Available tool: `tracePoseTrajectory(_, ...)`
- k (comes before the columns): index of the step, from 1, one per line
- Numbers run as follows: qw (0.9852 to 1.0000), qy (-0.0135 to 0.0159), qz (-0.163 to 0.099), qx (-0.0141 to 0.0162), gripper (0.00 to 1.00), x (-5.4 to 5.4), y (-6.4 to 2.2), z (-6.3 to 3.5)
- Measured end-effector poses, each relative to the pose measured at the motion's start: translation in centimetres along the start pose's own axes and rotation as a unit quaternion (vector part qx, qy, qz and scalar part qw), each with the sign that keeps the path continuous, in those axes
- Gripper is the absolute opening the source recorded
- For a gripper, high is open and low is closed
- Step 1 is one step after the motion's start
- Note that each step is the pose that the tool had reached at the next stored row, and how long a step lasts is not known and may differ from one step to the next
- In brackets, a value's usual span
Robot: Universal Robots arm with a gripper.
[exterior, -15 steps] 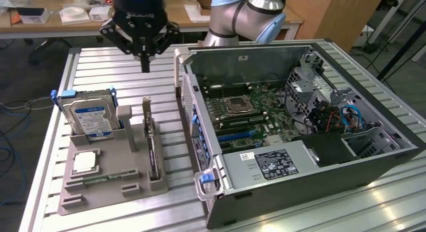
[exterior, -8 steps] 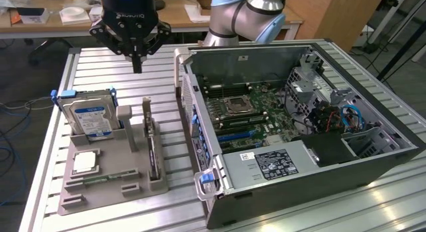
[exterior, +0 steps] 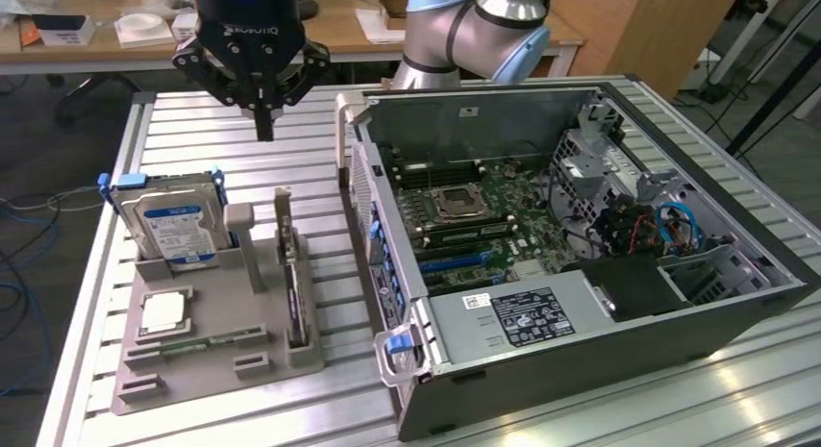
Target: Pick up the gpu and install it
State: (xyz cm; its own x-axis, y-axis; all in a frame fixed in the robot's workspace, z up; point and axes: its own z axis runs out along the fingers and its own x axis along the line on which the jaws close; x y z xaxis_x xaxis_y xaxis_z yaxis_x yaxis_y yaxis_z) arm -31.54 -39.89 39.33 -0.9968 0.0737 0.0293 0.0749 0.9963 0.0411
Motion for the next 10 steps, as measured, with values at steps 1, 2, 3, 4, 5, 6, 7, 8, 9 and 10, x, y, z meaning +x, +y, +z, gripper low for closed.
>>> tracePoseTrajectory(1,1.0000,0.0000,0.000,0.0000,0.11,0.00,0.00,0.00)
tracePoseTrajectory(2,1.0000,0.0000,0.000,0.0000,0.11,0.00,0.00,0.00)
tracePoseTrajectory(3,1.0000,0.0000,0.000,0.0000,0.11,0.00,0.00,0.00)
tracePoseTrajectory(4,1.0000,0.0000,0.000,0.0000,0.11,0.00,0.00,0.00)
tracePoseTrajectory(5,1.0000,0.0000,0.000,0.0000,0.17,0.00,0.00,0.00)
tracePoseTrajectory(6,1.0000,0.0000,0.000,0.0000,0.23,0.00,0.00,0.00)
tracePoseTrajectory(7,1.0000,0.0000,0.000,0.0000,0.23,0.00,0.00,0.00)
tracePoseTrajectory(8,1.0000,0.0000,0.000,0.0000,0.29,0.00,0.00,0.00)
tracePoseTrajectory(9,1.0000,0.0000,0.000,0.0000,0.29,0.00,0.00,0.00)
tracePoseTrajectory(10,1.0000,0.0000,0.000,0.0000,0.35,0.00,0.00,0.00)
